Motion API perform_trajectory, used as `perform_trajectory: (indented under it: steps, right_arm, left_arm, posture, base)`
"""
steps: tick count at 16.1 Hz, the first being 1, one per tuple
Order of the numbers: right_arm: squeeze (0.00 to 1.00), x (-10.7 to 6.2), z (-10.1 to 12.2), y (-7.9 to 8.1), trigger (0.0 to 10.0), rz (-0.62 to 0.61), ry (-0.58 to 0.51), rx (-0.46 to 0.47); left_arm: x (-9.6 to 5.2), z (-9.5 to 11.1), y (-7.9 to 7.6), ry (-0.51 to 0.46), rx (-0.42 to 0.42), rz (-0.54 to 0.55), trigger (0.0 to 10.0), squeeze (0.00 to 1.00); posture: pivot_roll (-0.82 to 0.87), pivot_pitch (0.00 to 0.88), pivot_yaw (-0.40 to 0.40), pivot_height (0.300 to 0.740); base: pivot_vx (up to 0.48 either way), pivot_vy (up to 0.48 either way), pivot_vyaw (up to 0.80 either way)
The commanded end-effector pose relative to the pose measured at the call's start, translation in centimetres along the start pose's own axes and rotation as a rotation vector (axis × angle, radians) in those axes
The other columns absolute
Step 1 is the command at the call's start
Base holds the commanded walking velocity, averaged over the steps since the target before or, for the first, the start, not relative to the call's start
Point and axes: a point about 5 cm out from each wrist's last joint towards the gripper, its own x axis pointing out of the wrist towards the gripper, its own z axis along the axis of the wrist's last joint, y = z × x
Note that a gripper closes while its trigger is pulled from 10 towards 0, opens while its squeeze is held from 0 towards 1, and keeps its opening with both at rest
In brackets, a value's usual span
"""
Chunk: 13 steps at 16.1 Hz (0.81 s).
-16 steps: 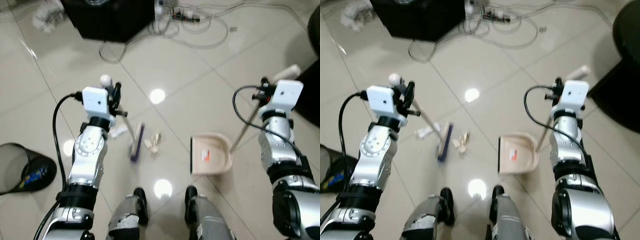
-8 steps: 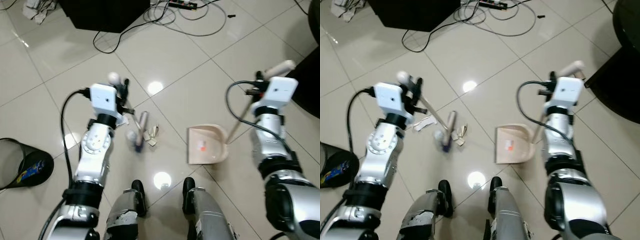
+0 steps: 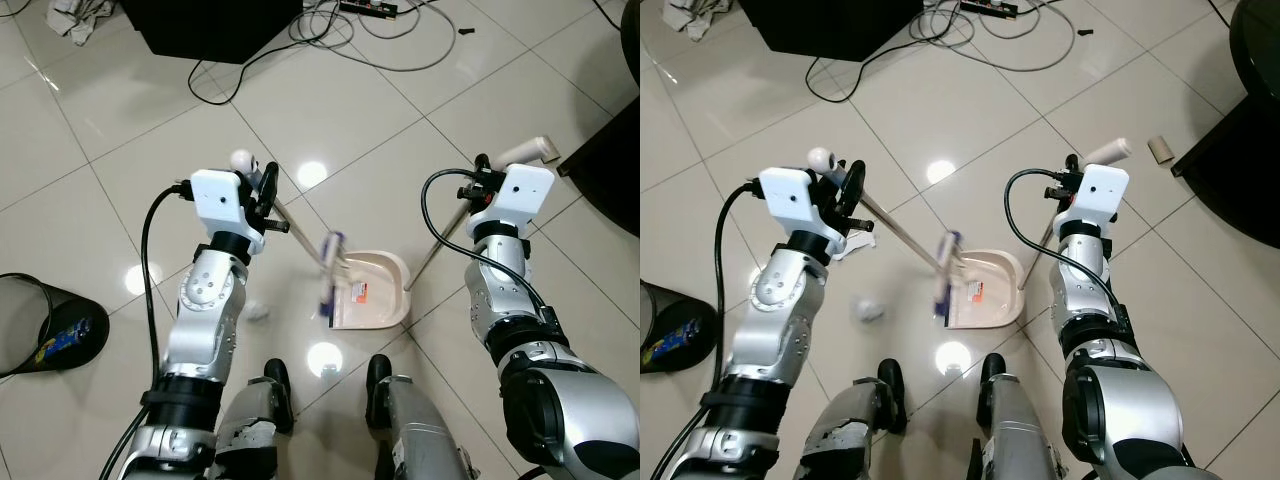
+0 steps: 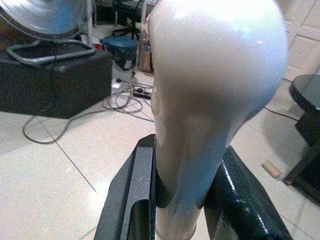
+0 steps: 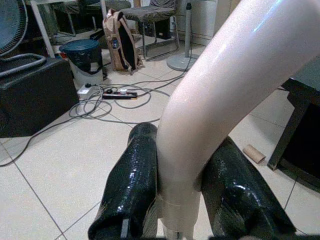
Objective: Sweep floor
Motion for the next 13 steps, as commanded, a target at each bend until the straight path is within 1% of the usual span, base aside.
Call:
perform_trajectory:
  steps: [1,4,5,6,7,8,10,11,13]
  right_arm:
    - [0.0,-0.8,-1.3,-0.6,10.0,-0.018,0.06,-0.013]
    - [0.0,-1.0,-1.6,-1.3,10.0,-0.045,0.071,-0.022]
    - [0.0,-1.0,-1.6,-1.5,10.0,-0.049,0.073,-0.023]
    - [0.0,-1.1,-1.7,-1.8,10.0,-0.062,0.08,-0.023]
    - [0.0,-1.1,-1.8,-2.0,10.0,-0.068,0.084,-0.022]
    - [0.0,-1.1,-1.8,-2.3,10.0,-0.083,0.089,-0.018]
    - [0.0,-1.1,-1.8,-2.6,10.0,-0.095,0.088,-0.014]
    - [0.0,-1.1,-1.7,-2.9,10.0,-0.112,0.083,0.001]
    - [0.0,-1.0,-1.4,-3.3,10.0,-0.128,0.053,0.037]
  left_arm:
    - [-0.4,-0.8,-0.5,0.053,-0.066,-0.044,10.0,0.0]
    - [-0.8,0.4,-0.5,0.072,-0.036,-0.196,10.0,0.0]
    - [-0.8,0.6,-0.4,0.072,-0.036,-0.209,10.0,0.0]
    - [-0.8,1.2,-0.4,0.069,-0.039,-0.242,10.0,0.0]
    - [-0.6,1.8,-0.3,0.059,-0.054,-0.252,10.0,0.0]
    - [-0.3,3.0,0.1,0.033,-0.084,-0.267,10.0,0.0]
    - [0.1,4.1,0.7,0.01,-0.083,-0.273,10.0,0.0]
    - [0.5,5.1,1.9,-0.013,-0.024,-0.266,10.0,0.0]
    - [0.6,6.7,3.9,-0.048,0.061,-0.226,10.0,0.0]
  posture:
    - [0.06,0.372,0.034,0.74]
    - [0.06,0.339,0.04,0.74]
    - [0.06,0.339,0.04,0.74]
    - [0.07,0.317,0.043,0.74]
    - [0.07,0.305,0.043,0.74]
    - [0.07,0.288,0.044,0.74]
    - [0.07,0.255,0.043,0.74]
    - [0.07,0.223,0.04,0.74]
    - [0.07,0.19,0.033,0.74]
  base:
    - [0.0,0.0,0.0]
    - [0.0,0.0,0.0]
    - [0.0,0.0,0.0]
    - [0.0,0.0,0.0]
    - [0.0,0.0,0.0]
    - [0.0,0.0,0.0]
    - [0.0,0.0,0.0]
    - [0.0,0.0,0.0]
    - [0.0,0.0,0.0]
